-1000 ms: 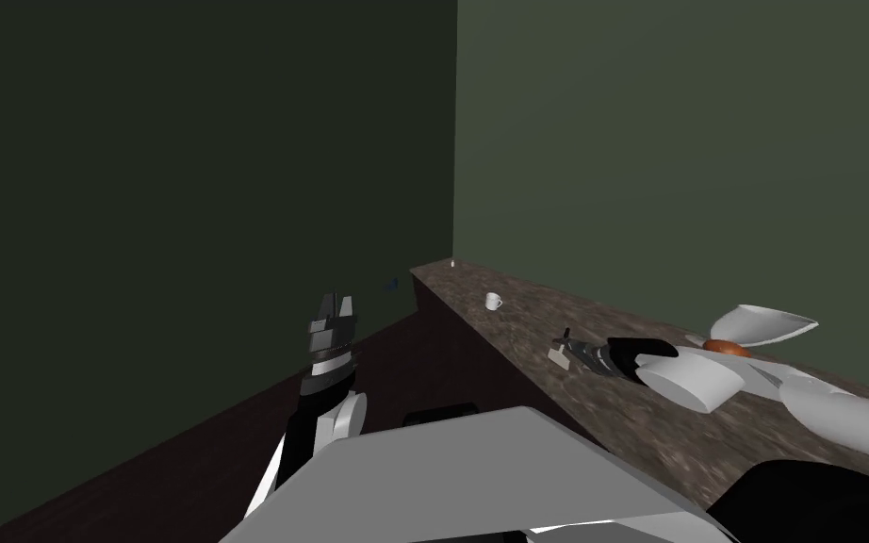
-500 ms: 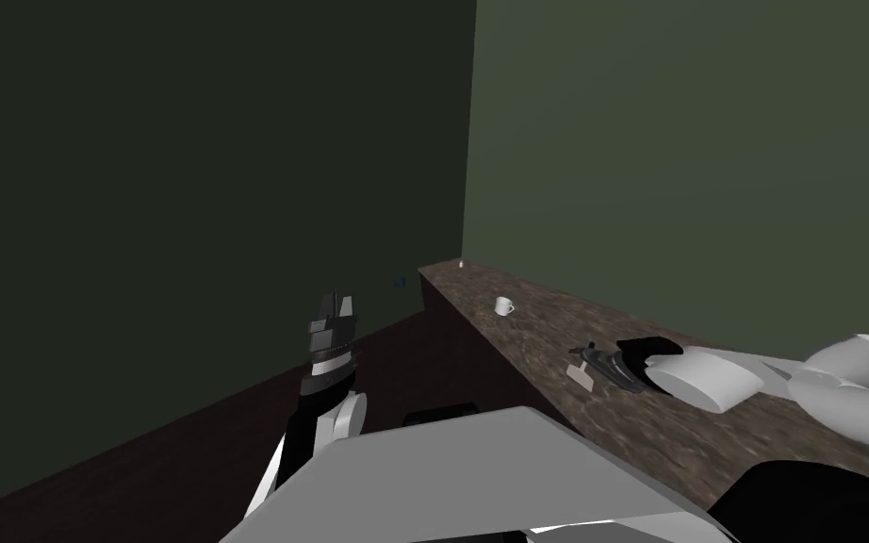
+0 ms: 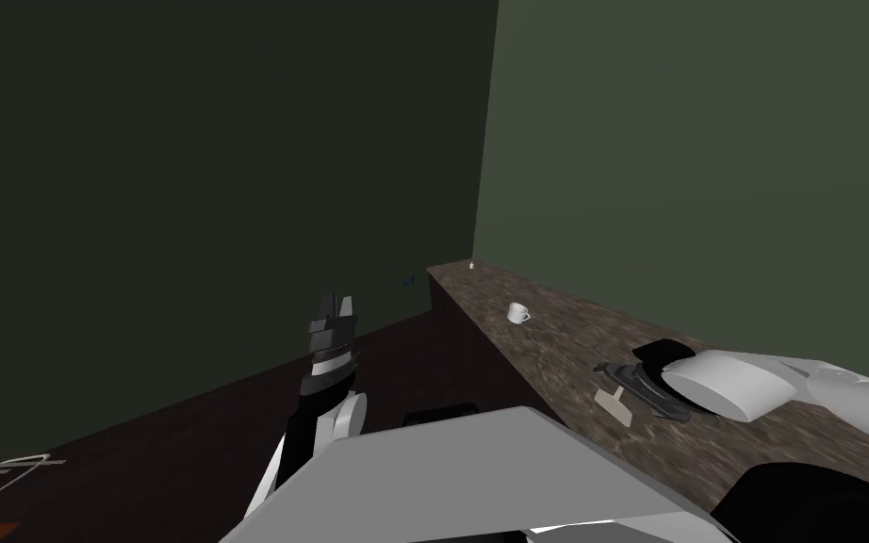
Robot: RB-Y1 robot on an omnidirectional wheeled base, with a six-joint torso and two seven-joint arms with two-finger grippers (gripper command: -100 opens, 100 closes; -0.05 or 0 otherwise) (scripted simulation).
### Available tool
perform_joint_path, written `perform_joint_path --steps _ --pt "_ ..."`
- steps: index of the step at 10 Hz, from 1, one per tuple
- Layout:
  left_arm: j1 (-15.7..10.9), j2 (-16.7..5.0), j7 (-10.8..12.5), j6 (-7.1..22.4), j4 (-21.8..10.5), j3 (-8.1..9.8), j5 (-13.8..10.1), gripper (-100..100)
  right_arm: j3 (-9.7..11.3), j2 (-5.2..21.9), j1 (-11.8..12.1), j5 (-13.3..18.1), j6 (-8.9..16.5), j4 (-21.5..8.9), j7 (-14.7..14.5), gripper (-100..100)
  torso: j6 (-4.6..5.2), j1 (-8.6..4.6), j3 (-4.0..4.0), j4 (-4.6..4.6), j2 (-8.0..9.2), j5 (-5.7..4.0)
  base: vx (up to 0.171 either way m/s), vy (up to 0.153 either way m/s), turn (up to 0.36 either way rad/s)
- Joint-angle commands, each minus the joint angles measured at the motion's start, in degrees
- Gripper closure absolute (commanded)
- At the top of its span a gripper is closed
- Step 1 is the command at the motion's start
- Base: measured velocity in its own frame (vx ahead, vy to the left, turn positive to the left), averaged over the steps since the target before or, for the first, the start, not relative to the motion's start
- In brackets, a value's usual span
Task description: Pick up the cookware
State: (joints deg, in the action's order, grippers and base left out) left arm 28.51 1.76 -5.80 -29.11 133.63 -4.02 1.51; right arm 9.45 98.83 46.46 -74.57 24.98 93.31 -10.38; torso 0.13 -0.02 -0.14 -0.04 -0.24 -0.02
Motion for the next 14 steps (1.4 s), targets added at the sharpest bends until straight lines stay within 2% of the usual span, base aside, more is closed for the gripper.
perform_joint_path --steps 1,2,3,4,5,9,10,12,13,14 --pt "0.00 0.00 0.00 0.00 0.00 0.00 0.00 0 1.57 -0.06 -0.95 -1.66 1.62 -1.24 -1.26 -100 0.00 0.00 0.00 0.00 0.00 0.00 0.026 -0.008 0.079" --pt "0.00 0.00 0.00 0.00 0.00 0.00 0.00 0 2.38 0.66 -0.40 -2.81 2.55 -1.61 -1.27 -100 0.01 0.00 0.03 0.01 0.04 -0.01 0.030 -0.010 0.143" --pt "0.00 0.00 0.00 0.00 0.00 0.00 0.00 0 1.79 0.35 -0.19 -1.76 1.55 -1.16 -0.82 -100 -0.01 0.00 0.02 0.01 0.04 0.00 0.014 -0.009 0.032" --pt "0.00 0.00 0.00 0.00 0.00 0.00 0.00 0 1.86 0.43 -0.14 -1.84 1.74 -1.17 -0.76 0 0.03 0.01 0.05 0.02 0.09 -0.01 0.000 0.000 0.000" --pt "0.00 0.00 0.00 0.00 0.00 0.00 0.00 0 2.26 -0.88 -2.11 -1.22 3.15 -2.03 -1.23 -100 0.03 0.04 0.09 0.04 0.14 0.00 -0.015 -0.006 0.029" --pt "-0.01 0.00 0.00 0.00 0.00 0.00 0.00 0 3.89 -6.06 -9.43 1.22 8.85 -5.48 -3.10 -100 0.04 0.00 0.26 0.11 0.45 -0.01 -0.059 -0.009 0.041" --pt "-0.01 0.00 0.00 0.00 0.00 0.00 0.00 0 3.89 -6.06 -9.96 1.22 8.85 -5.48 -3.10 -100 0.04 -0.01 0.26 0.11 0.43 -0.01 -0.039 -0.009 0.021" --pt "-0.01 0.00 0.00 0.00 0.00 0.00 0.00 0 4.71 -8.66 -13.67 2.44 11.70 -7.20 -4.04 -100 0.03 0.01 0.20 0.09 0.34 -0.01 -0.044 -0.010 0.033" --pt "-0.01 0.00 0.00 0.00 0.00 0.00 0.00 0 4.71 -8.66 -13.89 2.44 11.70 -7.20 -4.04 -100 0.03 -0.01 0.22 0.09 0.36 -0.01 -0.036 -0.009 0.018" --pt "-0.01 0.00 0.00 0.00 0.00 0.00 0.00 0 5.11 -9.95 -15.85 3.05 13.13 -8.07 -4.51 -100 0.04 0.00 0.20 0.09 0.33 -0.01 -0.030 -0.005 0.029"
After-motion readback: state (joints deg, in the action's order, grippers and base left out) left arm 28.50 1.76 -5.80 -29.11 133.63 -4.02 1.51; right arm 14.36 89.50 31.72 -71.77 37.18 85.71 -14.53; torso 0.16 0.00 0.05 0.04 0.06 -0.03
